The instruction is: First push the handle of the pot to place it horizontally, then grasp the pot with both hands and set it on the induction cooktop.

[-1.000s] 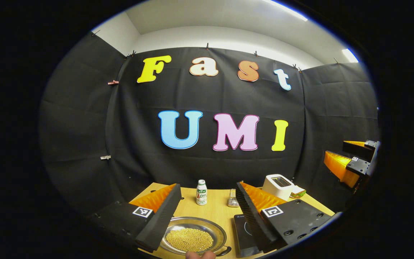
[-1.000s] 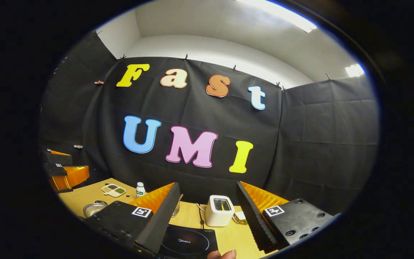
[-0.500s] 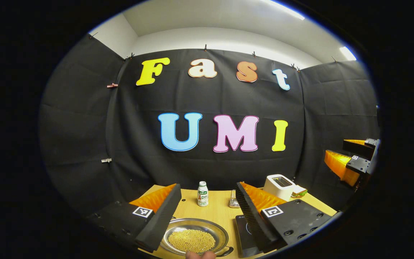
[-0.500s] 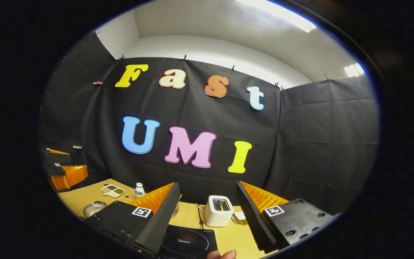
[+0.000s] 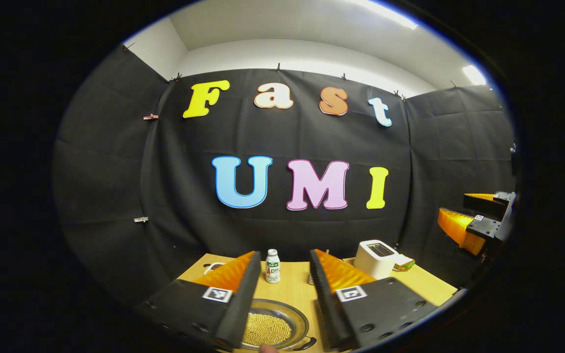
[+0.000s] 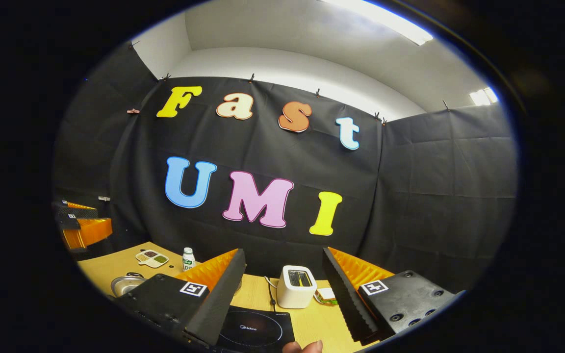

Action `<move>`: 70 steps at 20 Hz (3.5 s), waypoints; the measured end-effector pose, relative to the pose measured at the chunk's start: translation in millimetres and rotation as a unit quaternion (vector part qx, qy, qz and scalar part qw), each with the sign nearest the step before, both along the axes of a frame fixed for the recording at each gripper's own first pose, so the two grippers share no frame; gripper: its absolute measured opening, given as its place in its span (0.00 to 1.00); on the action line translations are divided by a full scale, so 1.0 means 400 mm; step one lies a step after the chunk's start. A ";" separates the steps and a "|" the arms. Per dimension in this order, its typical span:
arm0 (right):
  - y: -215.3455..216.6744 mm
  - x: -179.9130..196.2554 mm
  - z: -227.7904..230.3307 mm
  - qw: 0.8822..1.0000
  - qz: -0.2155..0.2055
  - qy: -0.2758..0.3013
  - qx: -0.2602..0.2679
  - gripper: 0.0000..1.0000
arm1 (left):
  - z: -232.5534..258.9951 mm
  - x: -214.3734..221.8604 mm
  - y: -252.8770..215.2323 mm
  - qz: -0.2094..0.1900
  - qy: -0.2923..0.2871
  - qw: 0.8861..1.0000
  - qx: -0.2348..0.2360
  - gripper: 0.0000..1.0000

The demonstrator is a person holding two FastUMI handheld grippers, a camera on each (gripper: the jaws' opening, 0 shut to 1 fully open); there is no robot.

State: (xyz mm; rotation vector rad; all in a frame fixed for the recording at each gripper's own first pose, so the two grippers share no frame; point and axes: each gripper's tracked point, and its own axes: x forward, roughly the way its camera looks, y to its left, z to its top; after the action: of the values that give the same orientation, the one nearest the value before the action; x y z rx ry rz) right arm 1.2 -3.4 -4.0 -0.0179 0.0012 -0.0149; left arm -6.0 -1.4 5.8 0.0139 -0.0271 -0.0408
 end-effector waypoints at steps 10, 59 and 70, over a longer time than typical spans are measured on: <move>-0.002 -0.004 -0.019 1.000 -0.005 0.005 0.004 0.97 | -0.172 -0.018 -0.001 -0.033 0.147 0.988 -0.012 0.05; -0.182 -0.008 -0.126 0.994 -0.083 0.058 -0.045 0.97 | -0.930 0.075 -0.137 -0.097 0.595 0.798 0.019 0.06; -0.197 0.017 -0.154 0.990 -0.104 0.072 -0.056 0.98 | -0.930 0.241 -0.163 -0.094 0.579 0.810 0.009 0.06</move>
State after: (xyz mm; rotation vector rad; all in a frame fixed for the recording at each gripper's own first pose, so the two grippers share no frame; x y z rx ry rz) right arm 8.0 -82.3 -65.5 -0.1302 0.1458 -0.2216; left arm 90.4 -66.8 -366.3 0.0026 1.2094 -0.2445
